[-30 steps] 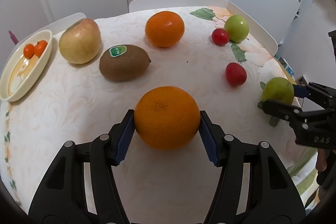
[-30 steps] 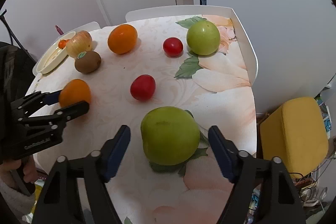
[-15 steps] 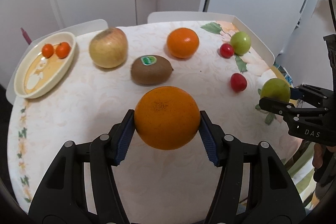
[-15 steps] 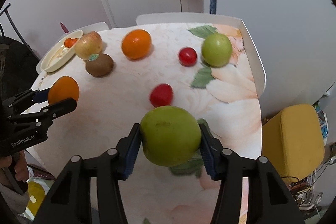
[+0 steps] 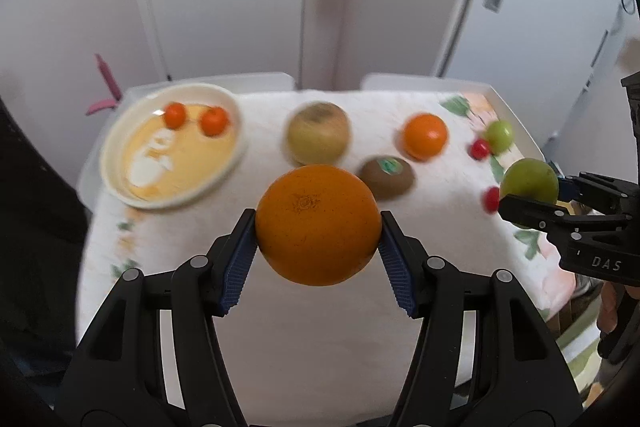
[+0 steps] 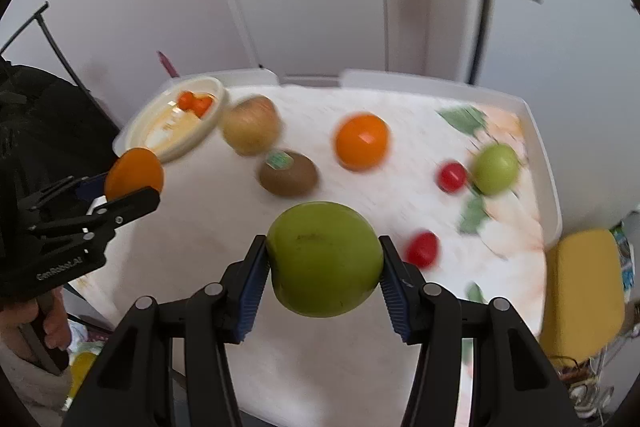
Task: Organize fruits
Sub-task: 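Carry the orange and apple to the duck plate and release the orange with the left tool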
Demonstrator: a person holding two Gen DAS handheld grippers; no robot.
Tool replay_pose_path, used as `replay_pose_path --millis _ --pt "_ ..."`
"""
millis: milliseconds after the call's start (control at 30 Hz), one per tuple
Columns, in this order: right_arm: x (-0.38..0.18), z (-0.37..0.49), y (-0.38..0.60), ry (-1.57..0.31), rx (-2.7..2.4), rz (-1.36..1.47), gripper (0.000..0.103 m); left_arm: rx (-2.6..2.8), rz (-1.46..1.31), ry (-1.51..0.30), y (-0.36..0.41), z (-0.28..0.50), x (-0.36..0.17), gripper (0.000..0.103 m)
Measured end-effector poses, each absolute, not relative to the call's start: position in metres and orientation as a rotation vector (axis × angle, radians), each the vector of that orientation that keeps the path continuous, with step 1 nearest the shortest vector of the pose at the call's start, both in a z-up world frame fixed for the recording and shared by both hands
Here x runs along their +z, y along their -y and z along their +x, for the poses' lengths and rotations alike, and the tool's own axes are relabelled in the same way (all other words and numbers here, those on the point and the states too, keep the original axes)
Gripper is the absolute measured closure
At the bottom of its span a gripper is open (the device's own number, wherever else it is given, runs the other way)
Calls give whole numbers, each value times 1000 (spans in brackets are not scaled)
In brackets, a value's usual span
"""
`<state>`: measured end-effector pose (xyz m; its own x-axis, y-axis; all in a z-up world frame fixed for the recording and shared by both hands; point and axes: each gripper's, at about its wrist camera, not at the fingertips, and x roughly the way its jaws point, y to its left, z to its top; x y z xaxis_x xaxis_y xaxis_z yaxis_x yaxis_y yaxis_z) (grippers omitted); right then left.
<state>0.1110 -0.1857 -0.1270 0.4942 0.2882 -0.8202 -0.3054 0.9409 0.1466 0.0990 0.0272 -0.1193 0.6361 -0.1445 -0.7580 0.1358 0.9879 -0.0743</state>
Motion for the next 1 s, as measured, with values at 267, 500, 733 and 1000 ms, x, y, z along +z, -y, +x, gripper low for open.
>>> replay_pose_path --millis 267,500,733,1000 --pt "-104 141 114 -957 441 -32 54 -101 -26 -843 -98 126 -102 39" --pt "-106 167 61 -965 474 -51 54 -82 -32 -855 -154 160 -110 39" --pt "-124 192 17 -998 477 -56 54 -84 -27 -872 -194 194 -128 39" --pt "-142 212 -13 -1022 456 -49 54 -90 -45 -901 -220 234 -154 39"
